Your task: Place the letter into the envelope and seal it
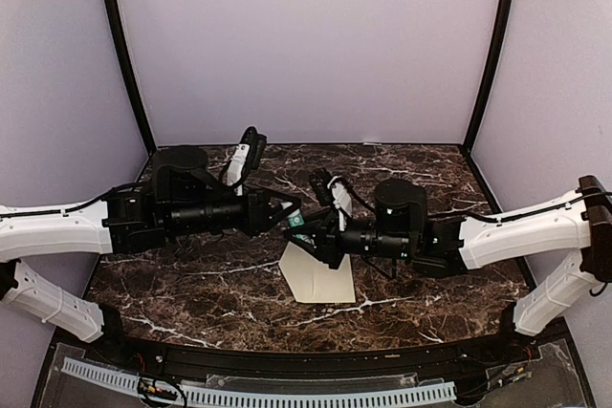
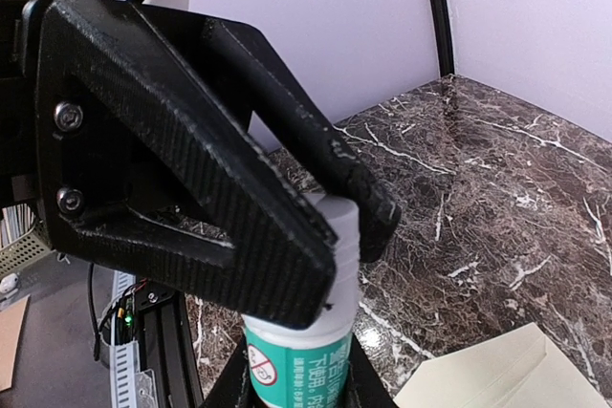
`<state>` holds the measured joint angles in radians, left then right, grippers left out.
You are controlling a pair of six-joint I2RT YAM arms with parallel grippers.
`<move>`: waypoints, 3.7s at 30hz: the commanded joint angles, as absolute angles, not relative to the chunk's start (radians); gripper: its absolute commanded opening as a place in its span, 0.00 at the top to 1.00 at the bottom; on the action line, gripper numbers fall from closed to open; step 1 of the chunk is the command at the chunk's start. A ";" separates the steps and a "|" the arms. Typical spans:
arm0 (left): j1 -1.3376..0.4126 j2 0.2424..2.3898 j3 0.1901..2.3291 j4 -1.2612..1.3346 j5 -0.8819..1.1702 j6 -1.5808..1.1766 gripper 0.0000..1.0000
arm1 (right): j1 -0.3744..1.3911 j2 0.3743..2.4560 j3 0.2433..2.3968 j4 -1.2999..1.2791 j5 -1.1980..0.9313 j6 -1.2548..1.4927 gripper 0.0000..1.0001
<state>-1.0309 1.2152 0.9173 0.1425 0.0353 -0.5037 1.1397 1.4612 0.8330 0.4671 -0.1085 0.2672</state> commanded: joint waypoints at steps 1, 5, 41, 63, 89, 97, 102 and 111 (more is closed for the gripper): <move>-1.016 1.200 1.003 0.113 -0.117 -0.482 1.00 | 1.133 1.493 0.781 0.441 -0.082 0.317 1.00; -1.016 1.207 1.051 0.077 -0.133 -0.468 1.00 | 1.133 1.501 0.767 0.455 -0.083 0.326 1.00; -0.950 1.155 0.563 0.072 -0.629 -0.561 0.93 | 1.133 1.286 0.640 0.496 0.036 0.310 1.00; -0.923 1.454 0.383 0.387 -0.560 -0.626 0.68 | 1.133 1.183 0.573 0.499 0.061 0.316 1.00; -0.923 1.130 0.438 0.353 -0.123 -0.417 0.36 | 1.133 1.121 0.582 0.528 -0.067 0.307 1.00; -0.925 1.017 0.511 0.595 0.480 -0.350 0.34 | 1.133 1.157 0.696 0.533 -0.333 0.275 1.00; -0.925 1.027 0.589 0.658 0.601 -0.363 0.27 | 1.132 1.184 0.737 0.535 -0.372 0.294 1.00; -0.940 1.131 0.728 0.708 0.671 -0.393 0.26 | 1.134 1.203 0.778 0.514 -0.382 0.305 1.00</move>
